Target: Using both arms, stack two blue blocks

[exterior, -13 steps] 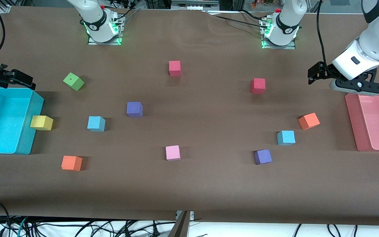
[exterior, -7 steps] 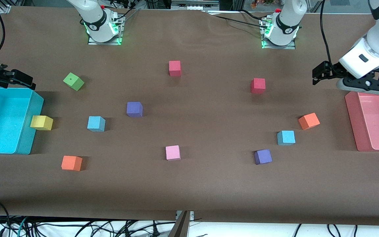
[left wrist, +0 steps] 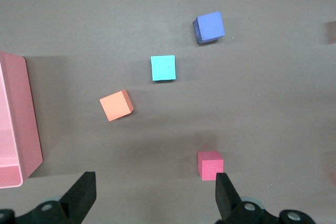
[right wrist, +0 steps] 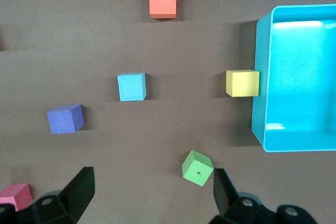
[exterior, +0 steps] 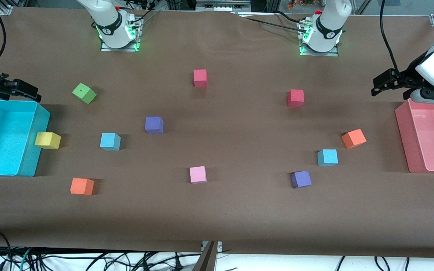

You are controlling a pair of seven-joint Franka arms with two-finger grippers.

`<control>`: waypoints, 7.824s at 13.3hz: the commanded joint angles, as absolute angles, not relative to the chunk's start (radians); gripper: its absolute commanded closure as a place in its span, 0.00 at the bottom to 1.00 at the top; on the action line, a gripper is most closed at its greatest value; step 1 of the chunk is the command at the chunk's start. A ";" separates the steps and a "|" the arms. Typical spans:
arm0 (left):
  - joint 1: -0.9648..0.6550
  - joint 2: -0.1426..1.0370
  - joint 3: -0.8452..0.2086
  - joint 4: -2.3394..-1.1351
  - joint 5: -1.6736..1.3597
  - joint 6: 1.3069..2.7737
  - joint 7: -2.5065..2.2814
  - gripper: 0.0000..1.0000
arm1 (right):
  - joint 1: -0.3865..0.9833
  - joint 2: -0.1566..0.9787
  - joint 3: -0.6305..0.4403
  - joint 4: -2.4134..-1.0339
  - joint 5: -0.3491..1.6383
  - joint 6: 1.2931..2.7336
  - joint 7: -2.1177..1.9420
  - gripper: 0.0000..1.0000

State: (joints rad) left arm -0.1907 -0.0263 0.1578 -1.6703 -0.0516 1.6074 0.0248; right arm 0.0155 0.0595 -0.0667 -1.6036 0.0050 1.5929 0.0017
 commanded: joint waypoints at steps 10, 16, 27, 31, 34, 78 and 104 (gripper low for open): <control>-0.192 0.017 0.137 -1.594 -0.057 1.572 0.021 0.00 | 0.015 0.038 -0.069 -1.612 0.006 1.554 0.012 0.00; -0.192 0.017 0.140 -1.594 -0.055 1.571 0.025 0.00 | 0.017 0.051 -0.066 -1.615 0.008 1.575 0.014 0.00; -0.193 0.017 0.135 -1.594 -0.055 1.546 0.026 0.00 | 0.032 0.269 -0.058 -1.608 0.023 1.664 0.014 0.00; -0.192 0.017 0.121 -1.594 -0.054 1.546 0.025 0.00 | 0.077 0.408 -0.054 -1.617 0.046 1.825 0.017 0.00; -0.192 0.017 0.121 -1.594 -0.054 1.546 0.026 0.00 | 0.097 0.460 -0.051 -1.634 0.060 1.899 0.038 0.00; -0.189 0.017 0.129 -1.586 -0.055 1.545 0.029 0.00 | 0.656 0.819 -0.026 -1.171 0.212 1.809 0.478 1.00; -0.186 0.018 0.129 -1.586 -0.055 1.545 0.029 0.00 | 0.746 0.928 0.057 -1.164 0.161 1.899 0.689 0.00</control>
